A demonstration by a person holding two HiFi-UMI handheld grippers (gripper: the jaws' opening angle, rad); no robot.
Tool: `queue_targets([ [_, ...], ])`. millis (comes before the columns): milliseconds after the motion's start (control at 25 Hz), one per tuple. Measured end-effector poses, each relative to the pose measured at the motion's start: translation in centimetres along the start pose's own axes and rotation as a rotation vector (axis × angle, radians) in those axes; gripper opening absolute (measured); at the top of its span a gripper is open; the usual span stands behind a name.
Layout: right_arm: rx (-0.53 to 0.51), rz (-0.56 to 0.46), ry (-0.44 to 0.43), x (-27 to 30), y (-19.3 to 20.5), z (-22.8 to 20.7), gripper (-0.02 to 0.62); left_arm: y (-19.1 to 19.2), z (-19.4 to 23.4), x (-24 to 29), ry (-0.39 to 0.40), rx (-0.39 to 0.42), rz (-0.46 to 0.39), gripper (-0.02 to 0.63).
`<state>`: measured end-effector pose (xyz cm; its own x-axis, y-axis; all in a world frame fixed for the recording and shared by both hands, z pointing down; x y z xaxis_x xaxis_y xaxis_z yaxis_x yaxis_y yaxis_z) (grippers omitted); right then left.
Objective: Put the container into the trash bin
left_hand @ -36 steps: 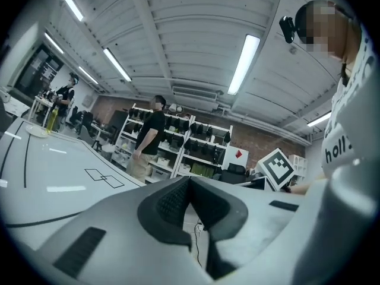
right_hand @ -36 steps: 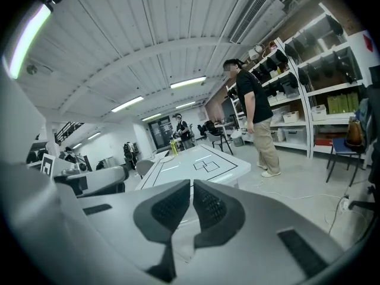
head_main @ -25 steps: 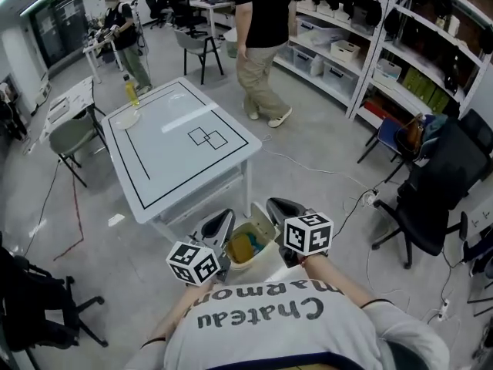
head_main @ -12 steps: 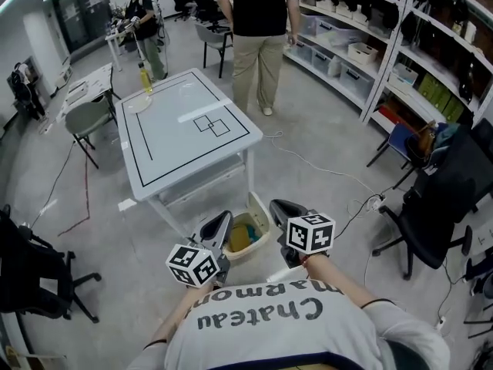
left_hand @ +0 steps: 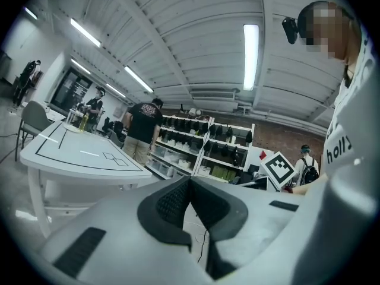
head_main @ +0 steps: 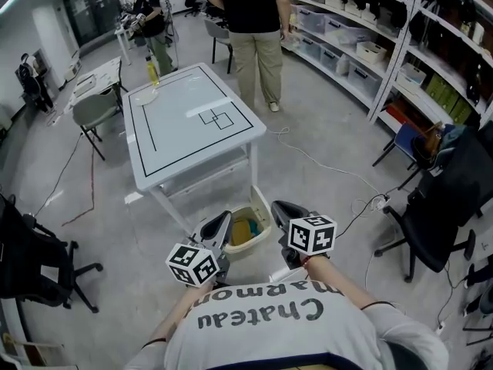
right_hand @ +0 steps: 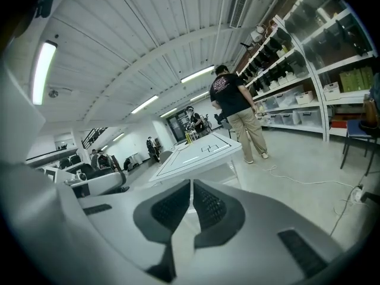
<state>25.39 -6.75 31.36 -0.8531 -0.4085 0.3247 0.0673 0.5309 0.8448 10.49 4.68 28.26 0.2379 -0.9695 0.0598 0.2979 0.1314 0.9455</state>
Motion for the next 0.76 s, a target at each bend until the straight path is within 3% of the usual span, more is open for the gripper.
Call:
queue_targets([
  [760,0.000,0.020,-0.009,0.14,0.73,0.29,0.035,-0.14,0.16,-0.28,0.003,0.016,0.003,0.023],
])
Point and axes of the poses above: the fingertips, and each gripper's own axes: x forward along the fingers, z to its left, y out of its underside, the point moved 5 cm from there along -x, backward along the fingers, and after that the axes turned 1 degree about -y, right-handed, at the moved point
